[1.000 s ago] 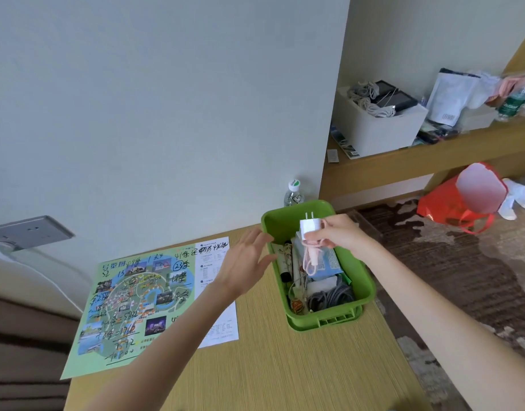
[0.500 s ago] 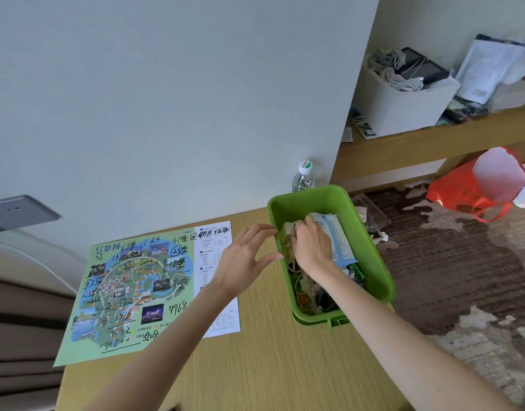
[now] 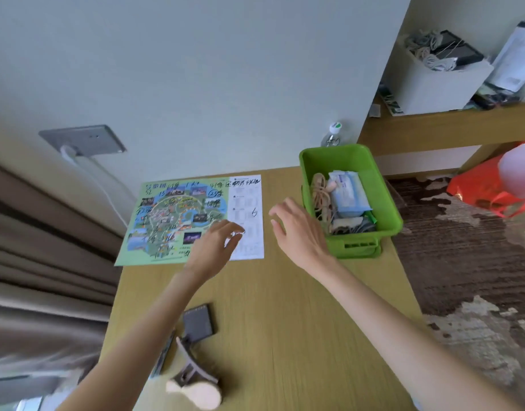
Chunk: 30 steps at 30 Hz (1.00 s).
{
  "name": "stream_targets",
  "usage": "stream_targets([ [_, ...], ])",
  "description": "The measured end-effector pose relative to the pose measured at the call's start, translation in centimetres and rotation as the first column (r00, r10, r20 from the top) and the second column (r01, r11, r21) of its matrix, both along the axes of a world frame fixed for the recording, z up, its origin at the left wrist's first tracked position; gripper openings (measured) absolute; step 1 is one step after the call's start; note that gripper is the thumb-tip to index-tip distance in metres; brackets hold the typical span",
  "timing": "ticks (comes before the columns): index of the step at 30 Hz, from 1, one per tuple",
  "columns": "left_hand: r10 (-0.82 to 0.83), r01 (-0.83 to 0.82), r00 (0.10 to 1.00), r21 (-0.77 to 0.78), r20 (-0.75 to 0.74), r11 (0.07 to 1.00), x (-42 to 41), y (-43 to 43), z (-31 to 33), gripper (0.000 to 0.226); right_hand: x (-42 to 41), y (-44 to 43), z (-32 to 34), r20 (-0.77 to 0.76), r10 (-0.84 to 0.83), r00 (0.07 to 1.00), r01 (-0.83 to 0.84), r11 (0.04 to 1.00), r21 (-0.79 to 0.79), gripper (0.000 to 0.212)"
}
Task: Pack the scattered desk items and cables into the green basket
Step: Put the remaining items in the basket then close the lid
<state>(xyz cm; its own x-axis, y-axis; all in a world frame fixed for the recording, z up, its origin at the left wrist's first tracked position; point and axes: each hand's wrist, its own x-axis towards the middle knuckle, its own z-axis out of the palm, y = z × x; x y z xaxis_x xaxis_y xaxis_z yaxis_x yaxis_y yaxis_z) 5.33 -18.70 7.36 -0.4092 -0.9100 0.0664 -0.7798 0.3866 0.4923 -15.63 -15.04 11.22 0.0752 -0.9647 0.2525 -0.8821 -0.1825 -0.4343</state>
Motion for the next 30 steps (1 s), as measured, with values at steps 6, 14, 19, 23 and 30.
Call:
stream_targets([
  [6,0.29,-0.308,0.95,0.194,0.119,0.931,12.4,10.6,-4.6,0.013,8.6,8.4,-6.3,0.08,0.209,0.975,-0.223,0.927,0.301,0.009],
  [14,0.426,-0.497,0.854,0.225,0.299,0.838,17.4,18.1,-8.2,0.06,18.3,15.6,-12.2,0.151,0.272,0.95,-0.311,0.812,0.494,0.035],
  [19,0.461,-0.537,0.839,0.305,0.288,0.787,17.3,18.7,-9.5,0.071,20.6,16.8,-13.2,0.07,0.198,0.978,-0.204,0.82,0.534,0.071],
  [23,0.507,-0.566,0.824,0.326,0.253,0.757,18.0,18.9,-9.6,0.074,20.9,17.2,-12.8,0.039,0.147,0.988,-0.143,0.813,0.565,0.077],
  [30,0.629,-0.505,0.768,0.491,-0.121,0.71,16.8,15.7,-5.7,0.075,17.4,14.0,-10.0,0.194,0.055,0.98,-0.14,0.879,0.457,0.02],
])
